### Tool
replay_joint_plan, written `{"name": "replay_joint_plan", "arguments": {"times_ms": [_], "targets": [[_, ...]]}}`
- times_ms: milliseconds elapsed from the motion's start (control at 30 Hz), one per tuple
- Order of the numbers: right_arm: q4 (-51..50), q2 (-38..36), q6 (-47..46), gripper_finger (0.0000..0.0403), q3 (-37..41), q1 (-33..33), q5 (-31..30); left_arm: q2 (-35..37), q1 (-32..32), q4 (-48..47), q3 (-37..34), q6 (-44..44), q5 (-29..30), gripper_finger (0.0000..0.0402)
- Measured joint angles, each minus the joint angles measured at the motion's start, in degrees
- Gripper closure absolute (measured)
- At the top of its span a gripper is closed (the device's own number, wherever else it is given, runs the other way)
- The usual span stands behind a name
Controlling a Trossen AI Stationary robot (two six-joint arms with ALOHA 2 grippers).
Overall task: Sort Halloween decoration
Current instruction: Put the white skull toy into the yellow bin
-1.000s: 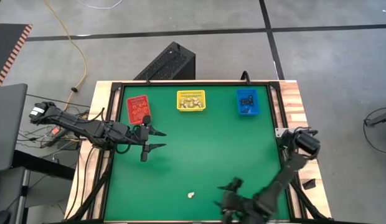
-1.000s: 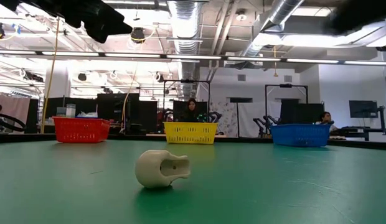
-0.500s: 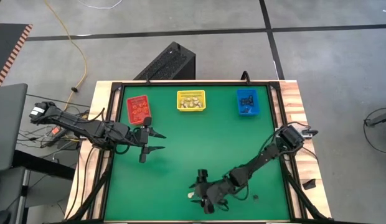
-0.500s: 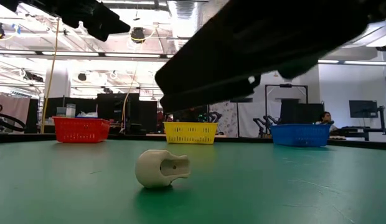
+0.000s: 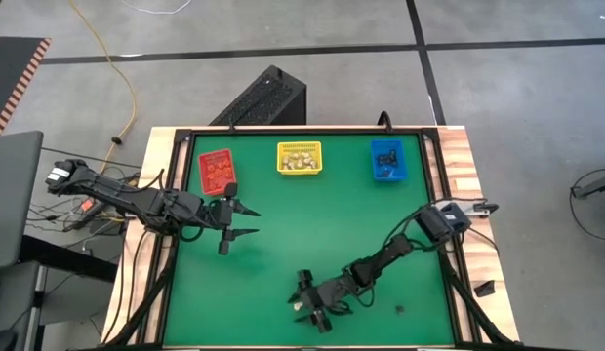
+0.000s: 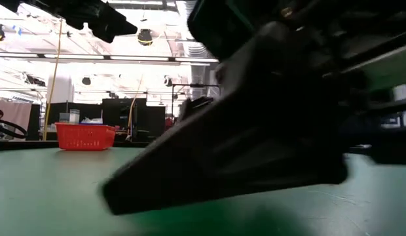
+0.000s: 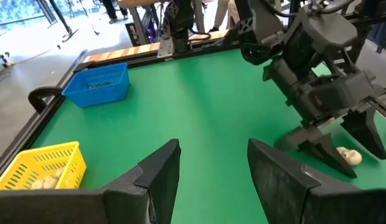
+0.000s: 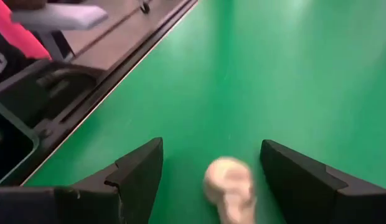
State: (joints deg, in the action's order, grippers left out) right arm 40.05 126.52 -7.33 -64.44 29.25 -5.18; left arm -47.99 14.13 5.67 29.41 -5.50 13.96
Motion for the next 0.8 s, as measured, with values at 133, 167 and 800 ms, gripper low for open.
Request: {"name": "replay_joint_plan", "arguments": {"times_ms": [133,167,800], "targets": [[0.7,1.8,-1.2,0.0123,-1.0,-0.8,1.1,0.0,0.0,-0.4,0.0,0.0,0.0,0.0224],[0.2,1.9,-1.2,0.0132,-1.0,-0.9,1.2,0.0,0.0,-0.4,0.0,0.0,0.0,0.0224],[-12.1,-11.8,16.5,0.0294,-0.7,-10.3,-2.9,0.0,0.0,-0.6,0.0,-0.3,0.2,0.0224]]}}
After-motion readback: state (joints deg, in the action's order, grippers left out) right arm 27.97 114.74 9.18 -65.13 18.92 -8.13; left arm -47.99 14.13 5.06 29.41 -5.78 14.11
